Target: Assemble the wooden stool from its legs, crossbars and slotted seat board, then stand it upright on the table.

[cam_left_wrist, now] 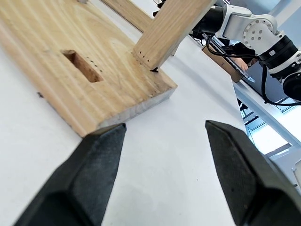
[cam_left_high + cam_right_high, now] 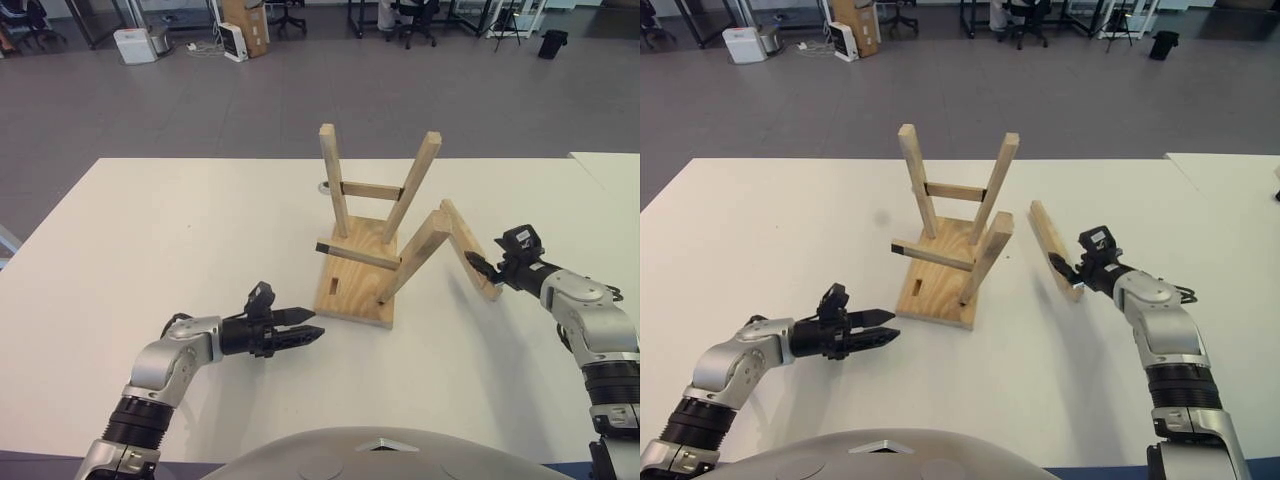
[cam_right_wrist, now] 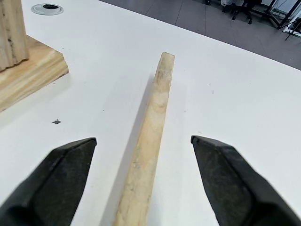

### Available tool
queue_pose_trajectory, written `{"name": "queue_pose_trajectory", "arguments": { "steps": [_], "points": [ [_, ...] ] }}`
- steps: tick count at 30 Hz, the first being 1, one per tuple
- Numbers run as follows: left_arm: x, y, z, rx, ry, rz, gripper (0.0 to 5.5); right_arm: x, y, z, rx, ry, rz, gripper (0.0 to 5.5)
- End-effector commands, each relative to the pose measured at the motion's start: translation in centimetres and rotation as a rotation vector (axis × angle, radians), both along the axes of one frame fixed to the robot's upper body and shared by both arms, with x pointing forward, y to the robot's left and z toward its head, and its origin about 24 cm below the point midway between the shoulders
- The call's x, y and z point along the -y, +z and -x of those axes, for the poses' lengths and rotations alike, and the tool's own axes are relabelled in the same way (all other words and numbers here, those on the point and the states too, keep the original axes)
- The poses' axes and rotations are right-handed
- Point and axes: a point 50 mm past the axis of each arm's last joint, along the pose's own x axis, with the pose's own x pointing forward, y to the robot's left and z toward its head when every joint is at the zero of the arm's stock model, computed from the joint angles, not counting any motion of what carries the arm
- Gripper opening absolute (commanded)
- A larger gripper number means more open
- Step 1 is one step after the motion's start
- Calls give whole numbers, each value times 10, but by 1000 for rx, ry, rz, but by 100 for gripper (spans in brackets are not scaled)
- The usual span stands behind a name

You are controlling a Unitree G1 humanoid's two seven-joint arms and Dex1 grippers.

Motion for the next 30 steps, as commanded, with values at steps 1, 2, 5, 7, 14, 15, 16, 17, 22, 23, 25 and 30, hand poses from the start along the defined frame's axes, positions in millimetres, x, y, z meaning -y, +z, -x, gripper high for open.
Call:
{"name": "queue_pose_trajectory", "arguments": {
  "steps": [1, 2, 5, 7, 14, 15, 16, 17, 22, 23, 25, 30],
  "points": [
    [-3, 3, -7, 56, 16, -55, 311, 3, -18, 7, -99, -74, 3, 300],
    [-4, 2, -8, 64, 30, -63, 311, 5, -20, 7, -106, -93, 10, 274],
    [-11, -1, -15, 74, 97, -83, 311, 6, -21, 7, -109, -87, 4, 218],
    [-19, 2, -22, 111, 127, -118, 311, 6, -21, 6, -107, -87, 5, 177],
    [-82, 116, -104, 498, 504, -56, 311, 16, 44, -21, 239, -117, -9, 103],
    [-81, 144, -113, 567, 533, 7, 311, 14, 67, -27, 335, -108, -12, 103],
    [-76, 170, -120, 635, 560, 52, 311, 10, 93, -33, 442, -81, -1, 103],
    [-69, 192, -124, 682, 555, 114, 311, -1, 122, -38, 556, -30, 6, 103],
    [-3, 256, -118, 689, 357, 429, 418, -84, 212, -24, 963, 348, -26, 103],
    [5, 262, -117, 664, 345, 465, 432, -96, 220, -19, 1012, 405, -25, 103],
    [21, 276, -115, 575, 351, 600, 458, -114, 227, -12, 1061, 496, -53, 103],
    [44, 289, -110, 418, 328, 757, 460, -138, 231, -4, 1088, 607, -155, 103]
  ]
}}
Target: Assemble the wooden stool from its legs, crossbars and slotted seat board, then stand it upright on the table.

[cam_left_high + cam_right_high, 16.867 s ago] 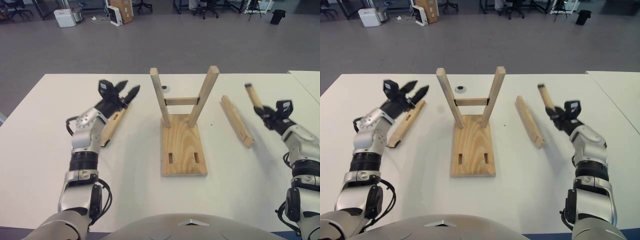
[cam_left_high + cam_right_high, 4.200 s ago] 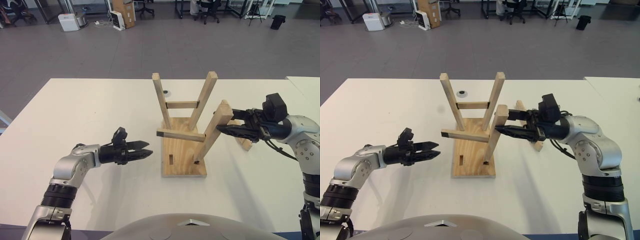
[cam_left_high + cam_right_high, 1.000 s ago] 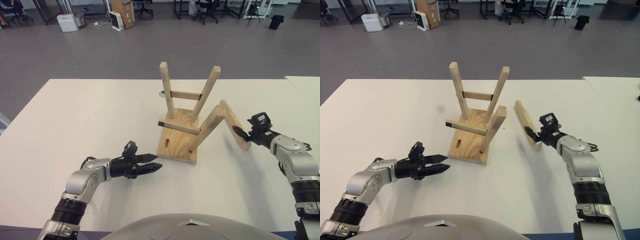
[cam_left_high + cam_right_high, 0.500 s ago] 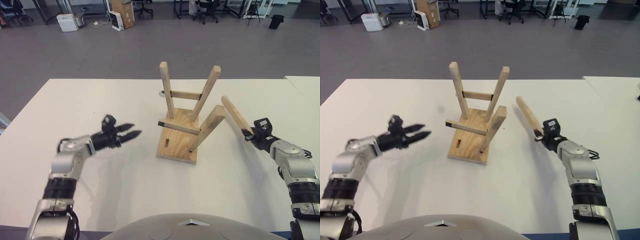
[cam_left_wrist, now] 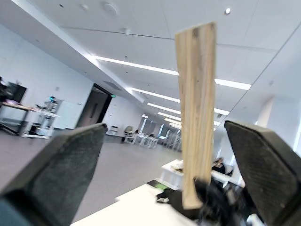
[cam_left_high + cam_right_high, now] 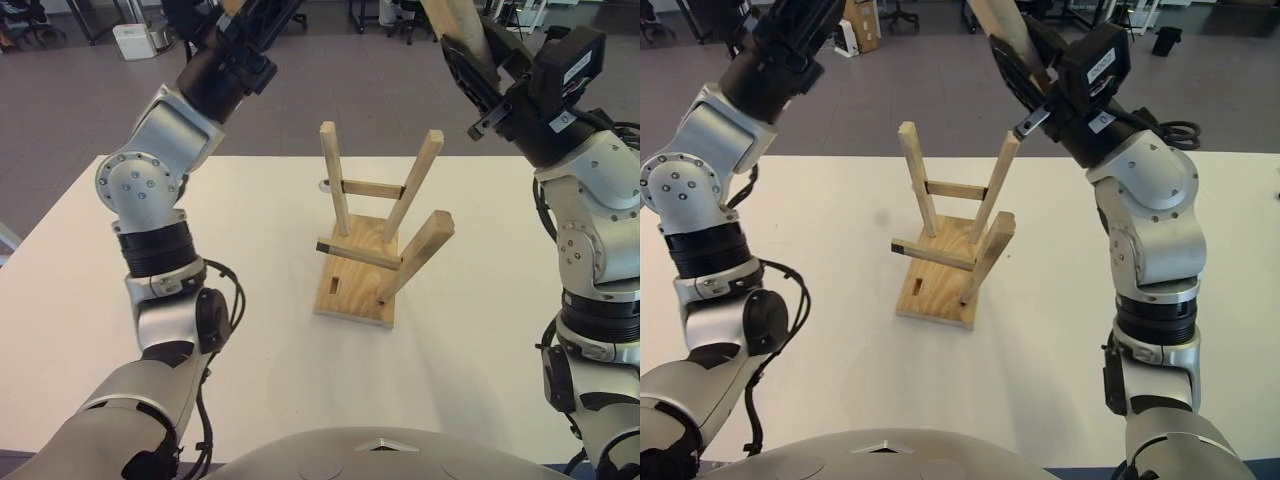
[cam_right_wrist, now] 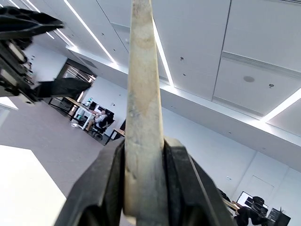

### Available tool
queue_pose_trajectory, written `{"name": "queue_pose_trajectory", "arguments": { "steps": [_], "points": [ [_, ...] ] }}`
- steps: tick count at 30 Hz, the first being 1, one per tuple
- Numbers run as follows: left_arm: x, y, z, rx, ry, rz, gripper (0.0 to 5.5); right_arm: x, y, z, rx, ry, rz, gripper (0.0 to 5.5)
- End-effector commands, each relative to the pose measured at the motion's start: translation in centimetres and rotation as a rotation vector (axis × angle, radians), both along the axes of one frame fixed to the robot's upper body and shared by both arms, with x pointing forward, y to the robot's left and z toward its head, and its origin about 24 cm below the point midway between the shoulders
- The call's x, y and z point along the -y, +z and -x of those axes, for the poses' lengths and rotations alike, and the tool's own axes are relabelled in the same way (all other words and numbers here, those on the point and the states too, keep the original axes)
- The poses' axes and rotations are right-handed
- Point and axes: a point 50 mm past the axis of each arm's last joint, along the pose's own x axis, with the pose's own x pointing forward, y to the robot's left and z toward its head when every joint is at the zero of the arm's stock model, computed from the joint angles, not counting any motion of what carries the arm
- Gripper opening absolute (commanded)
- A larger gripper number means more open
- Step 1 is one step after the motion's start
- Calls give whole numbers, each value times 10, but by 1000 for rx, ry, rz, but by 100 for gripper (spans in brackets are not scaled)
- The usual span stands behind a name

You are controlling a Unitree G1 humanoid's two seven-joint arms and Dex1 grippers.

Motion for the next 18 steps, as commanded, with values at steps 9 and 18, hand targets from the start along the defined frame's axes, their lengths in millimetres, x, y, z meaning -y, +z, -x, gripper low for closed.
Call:
{"name": "queue_pose_trajectory", "arguments": {
  "steps": [9, 18],
  "points": [
    [12, 15, 13, 0, -95, 50, 460, -25, -5, 8, -28, 132, 28, 103],
    [11, 9, 11, 23, -43, 17, 441, -27, -16, 7, -46, 110, 109, 103]
  ]
}}
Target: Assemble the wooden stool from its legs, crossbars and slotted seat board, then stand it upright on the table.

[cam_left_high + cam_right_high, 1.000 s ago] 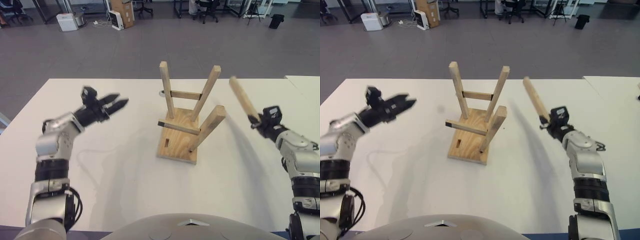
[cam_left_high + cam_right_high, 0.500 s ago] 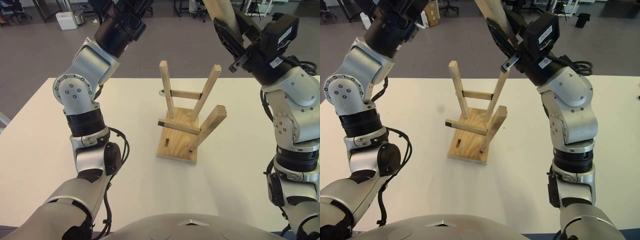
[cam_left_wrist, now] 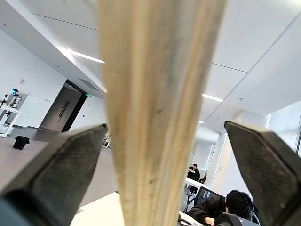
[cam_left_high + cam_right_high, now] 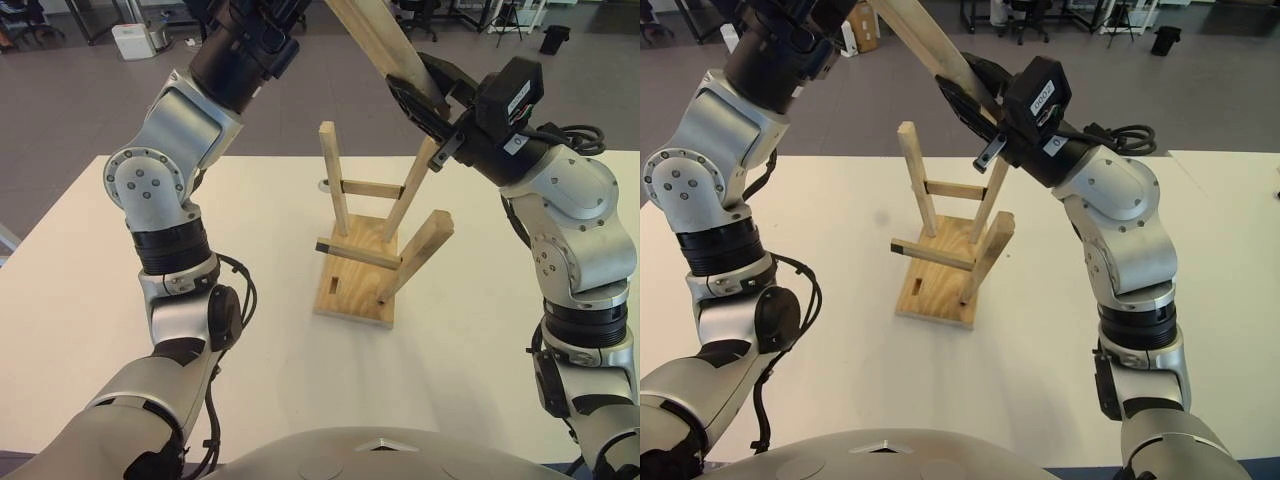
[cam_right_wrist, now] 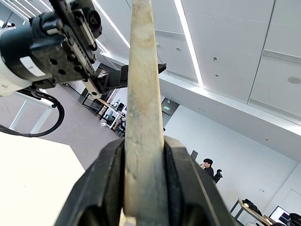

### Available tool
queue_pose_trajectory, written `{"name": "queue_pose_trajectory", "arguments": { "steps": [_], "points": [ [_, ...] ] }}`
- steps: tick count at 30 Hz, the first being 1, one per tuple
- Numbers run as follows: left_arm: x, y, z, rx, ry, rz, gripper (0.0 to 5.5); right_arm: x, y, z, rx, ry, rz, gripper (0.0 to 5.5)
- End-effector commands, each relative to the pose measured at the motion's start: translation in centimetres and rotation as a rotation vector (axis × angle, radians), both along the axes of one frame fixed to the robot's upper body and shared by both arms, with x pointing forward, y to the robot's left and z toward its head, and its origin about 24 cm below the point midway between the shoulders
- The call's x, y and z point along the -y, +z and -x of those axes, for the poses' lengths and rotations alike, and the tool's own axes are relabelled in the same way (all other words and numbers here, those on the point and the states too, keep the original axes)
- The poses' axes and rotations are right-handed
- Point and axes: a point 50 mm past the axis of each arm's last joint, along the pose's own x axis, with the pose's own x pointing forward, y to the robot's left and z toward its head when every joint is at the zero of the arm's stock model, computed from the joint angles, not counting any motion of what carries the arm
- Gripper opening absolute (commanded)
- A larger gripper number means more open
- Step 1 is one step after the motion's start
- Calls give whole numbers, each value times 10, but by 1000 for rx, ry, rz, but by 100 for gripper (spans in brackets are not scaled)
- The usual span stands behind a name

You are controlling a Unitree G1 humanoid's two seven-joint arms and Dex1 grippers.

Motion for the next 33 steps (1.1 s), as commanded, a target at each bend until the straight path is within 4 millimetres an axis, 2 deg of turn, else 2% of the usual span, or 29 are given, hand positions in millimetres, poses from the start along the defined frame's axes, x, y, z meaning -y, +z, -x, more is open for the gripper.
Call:
{"name": "queue_pose_trajectory", "arguments": {
  "steps": [1, 14, 21, 22, 26, 29, 30, 33],
  "points": [
    [-2, -3, -1, 14, 31, -18, 433, 0, -2, 1, 4, -10, 7, 103],
    [-3, -7, -3, 2, 55, -14, 210, 1, -7, 0, -3, -12, 31, 103],
    [-5, -11, -5, -1, 82, -39, 208, 4, -8, -4, 6, -50, 31, 103],
    [-7, -13, -6, -4, 89, -55, 207, 5, -7, -5, 3, -55, 22, 141],
    [-17, -24, -8, -12, 132, -181, 206, 13, -1, -8, 13, -102, -6, 211],
    [-35, -32, -11, -20, 174, -261, 203, 25, 5, -9, 14, -163, -47, 264],
    [-43, -33, -14, -24, 193, -266, 203, 26, 5, -7, -10, -148, -50, 266],
    [-62, -28, -20, 1, 260, -239, 203, 17, -4, 15, -170, 27, -1, 266]
  ]
}}
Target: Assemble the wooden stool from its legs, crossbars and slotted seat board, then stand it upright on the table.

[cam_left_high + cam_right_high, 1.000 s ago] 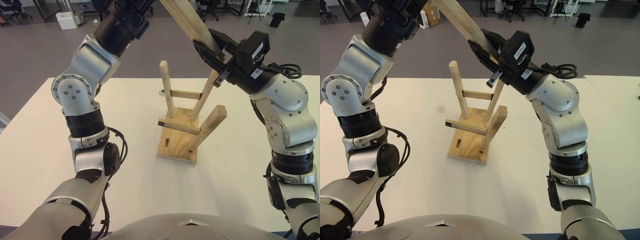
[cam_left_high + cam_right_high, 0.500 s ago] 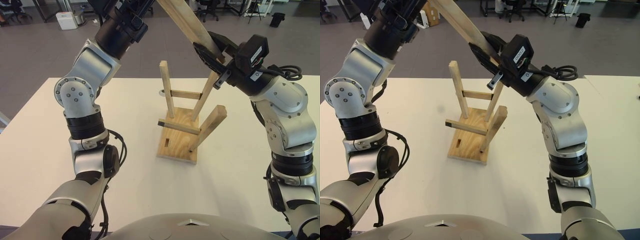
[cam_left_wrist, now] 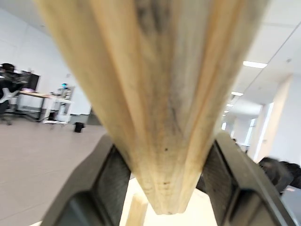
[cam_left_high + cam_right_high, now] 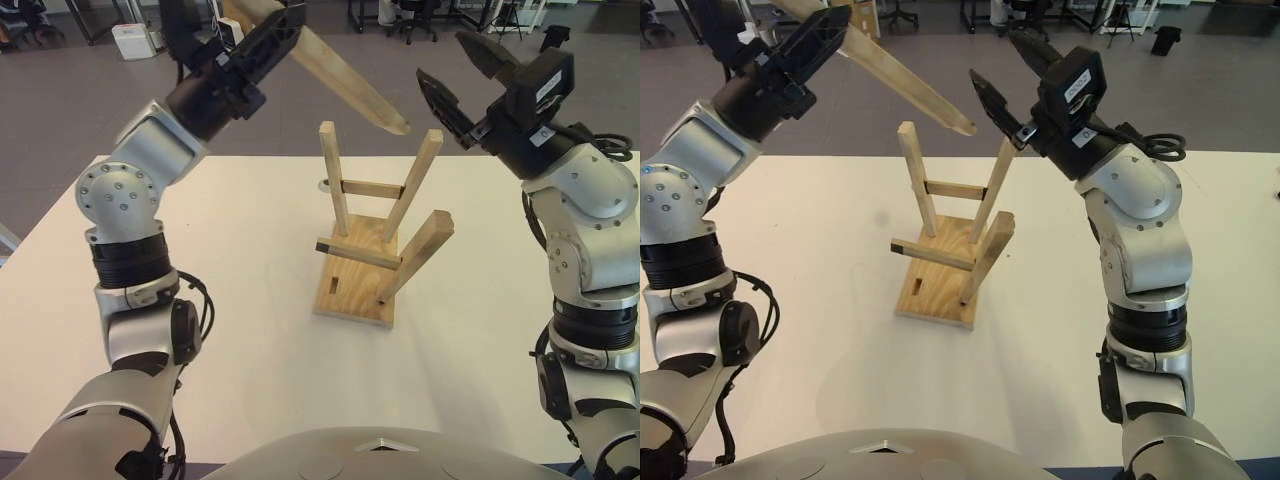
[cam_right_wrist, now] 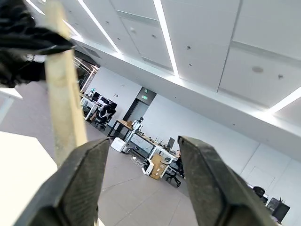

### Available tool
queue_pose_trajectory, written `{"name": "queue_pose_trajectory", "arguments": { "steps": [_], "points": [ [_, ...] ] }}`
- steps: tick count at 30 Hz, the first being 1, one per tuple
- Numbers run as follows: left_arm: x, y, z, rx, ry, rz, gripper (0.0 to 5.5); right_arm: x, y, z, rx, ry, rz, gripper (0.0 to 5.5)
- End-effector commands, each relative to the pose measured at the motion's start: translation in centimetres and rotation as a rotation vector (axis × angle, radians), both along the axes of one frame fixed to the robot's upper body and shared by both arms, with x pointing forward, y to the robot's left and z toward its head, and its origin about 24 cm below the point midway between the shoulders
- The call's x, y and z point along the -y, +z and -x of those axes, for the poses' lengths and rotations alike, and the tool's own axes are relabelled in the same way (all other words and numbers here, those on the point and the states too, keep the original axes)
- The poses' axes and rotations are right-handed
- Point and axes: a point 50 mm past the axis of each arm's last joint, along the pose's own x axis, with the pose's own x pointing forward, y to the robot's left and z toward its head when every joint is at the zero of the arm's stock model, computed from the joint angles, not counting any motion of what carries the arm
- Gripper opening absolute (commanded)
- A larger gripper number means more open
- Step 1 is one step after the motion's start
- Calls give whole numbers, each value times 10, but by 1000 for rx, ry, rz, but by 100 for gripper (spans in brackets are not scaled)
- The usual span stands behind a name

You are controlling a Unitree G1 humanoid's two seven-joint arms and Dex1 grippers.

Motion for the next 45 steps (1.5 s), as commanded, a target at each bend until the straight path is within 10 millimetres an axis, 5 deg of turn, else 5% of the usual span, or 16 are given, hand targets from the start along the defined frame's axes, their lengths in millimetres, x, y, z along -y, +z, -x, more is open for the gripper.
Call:
{"name": "queue_pose_trajectory", "arguments": {
  "steps": [1, 7, 14, 17, 21, 25, 27, 29, 33, 40, 45],
  "points": [
    [-20, 5, -4, 48, 72, 1, 203, -10, -8, 30, -188, 207, 74, 266],
    [-29, 1, 0, 82, 86, 3, 203, 7, -34, 57, -425, 214, 319, 266],
    [-35, 2, 4, 143, 51, -41, 203, 40, -65, 41, -453, -26, 732, 266],
    [-35, -8, 3, 131, 49, -90, 203, 33, -62, 40, -416, 12, 676, 266],
    [-35, -51, 3, 101, 52, -347, 203, 27, -32, 35, -326, 42, 409, 266],
    [-46, -58, 4, 161, 27, -368, 203, 58, 12, 14, -214, -157, 62, 266],
    [-46, -70, 10, 166, -40, -404, 203, 78, 15, 7, -204, -276, -36, 266],
    [-46, -82, 17, 150, -120, -427, 203, 98, 2, 1, -253, -387, -85, 266],
    [-46, -109, 26, 102, -199, -500, 203, 123, -58, -4, -445, -588, -27, 266],
    [-30, -132, 29, 123, -279, -454, 203, 99, -194, 8, -835, -546, 368, 266],
    [-24, -149, 26, 116, -314, -448, 203, 86, -237, 14, -924, -510, 455, 266]
  ]
}}
